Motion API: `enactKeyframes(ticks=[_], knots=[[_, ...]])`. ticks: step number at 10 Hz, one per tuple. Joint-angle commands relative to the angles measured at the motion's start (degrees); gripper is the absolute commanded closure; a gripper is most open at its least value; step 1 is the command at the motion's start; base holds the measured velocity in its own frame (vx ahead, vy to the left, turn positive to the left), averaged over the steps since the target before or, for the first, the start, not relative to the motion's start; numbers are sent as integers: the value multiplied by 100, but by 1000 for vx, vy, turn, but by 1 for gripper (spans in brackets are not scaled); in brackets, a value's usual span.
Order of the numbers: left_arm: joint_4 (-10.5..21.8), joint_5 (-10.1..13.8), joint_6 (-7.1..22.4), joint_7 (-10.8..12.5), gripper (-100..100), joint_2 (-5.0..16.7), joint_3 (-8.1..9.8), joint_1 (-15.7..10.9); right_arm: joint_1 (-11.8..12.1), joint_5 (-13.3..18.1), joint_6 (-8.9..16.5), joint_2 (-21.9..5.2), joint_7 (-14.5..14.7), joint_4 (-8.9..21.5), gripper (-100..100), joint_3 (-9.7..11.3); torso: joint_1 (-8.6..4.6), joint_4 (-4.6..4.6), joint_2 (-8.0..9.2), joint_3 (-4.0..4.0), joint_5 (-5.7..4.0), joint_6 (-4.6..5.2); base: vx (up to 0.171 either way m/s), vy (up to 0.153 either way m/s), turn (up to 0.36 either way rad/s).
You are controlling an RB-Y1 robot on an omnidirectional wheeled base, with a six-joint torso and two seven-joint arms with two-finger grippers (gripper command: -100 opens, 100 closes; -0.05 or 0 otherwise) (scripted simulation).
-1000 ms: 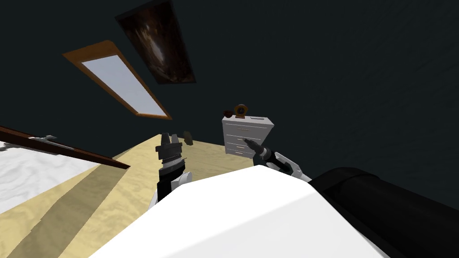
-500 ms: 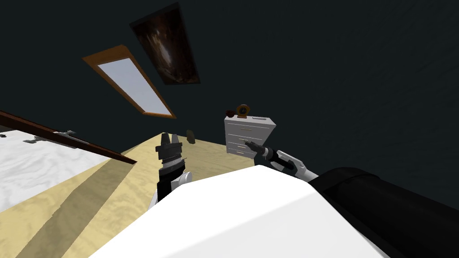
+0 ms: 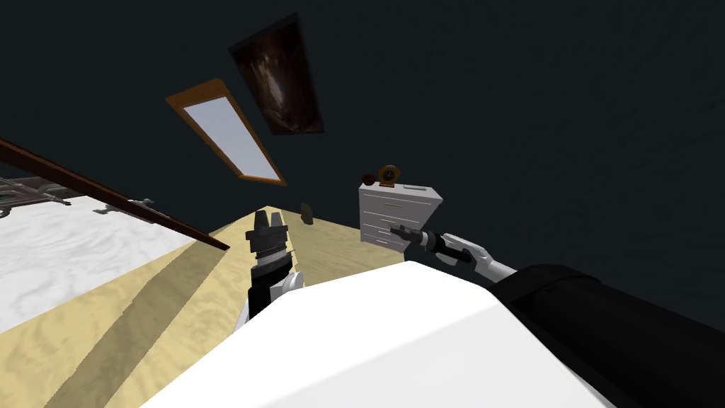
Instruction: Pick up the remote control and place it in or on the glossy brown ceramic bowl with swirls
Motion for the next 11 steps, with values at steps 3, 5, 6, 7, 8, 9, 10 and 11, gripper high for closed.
enactKeyframes(ticks=[3,5,6,7,8,9,10,11], knots=[[0,0,0,0,0,0,0,0,-29,119,-94,-555,-29,281,-100,-21,-1,-1,-1,-1,-1,-2,-9,6,61],[0,0,0,0,0,0,0,0,-60,219,-195,-864,-63,547,-100,-60,-2,-1,-3,-2,-1,0,-3,3,101],[0,0,0,0,0,0,0,-1,-60,219,-195,-1047,-63,560,-100,-60,-2,-1,-6,-3,0,-4,0,-2,94],[0,0,0,0,0,0,0,0,-60,219,-195,-1116,-63,560,-100,-60,-3,-1,-6,-3,-1,1,1,-2,-24],[0,0,0,0,0,0,0,1,-89,322,-297,-1341,-99,833,-100,-106,-4,-1,-5,-3,-2,2,5,-1,168],[0,0,0,0,0,0,0,0,-89,322,-297,-1511,-99,847,-100,-106,-4,-2,-8,-5,-1,-4,6,-8,87],[0,0,0,0,0,0,0,0,-89,322,-297,-1592,-99,847,-100,-106,-5,-2,-9,-5,-2,1,4,-5,-17],[0,0,0,0,0,0,0,1,-112,428,-399,-1820,-137,1117,-100,-155,-4,-1,-7,-4,-2,2,12,-7,144]])
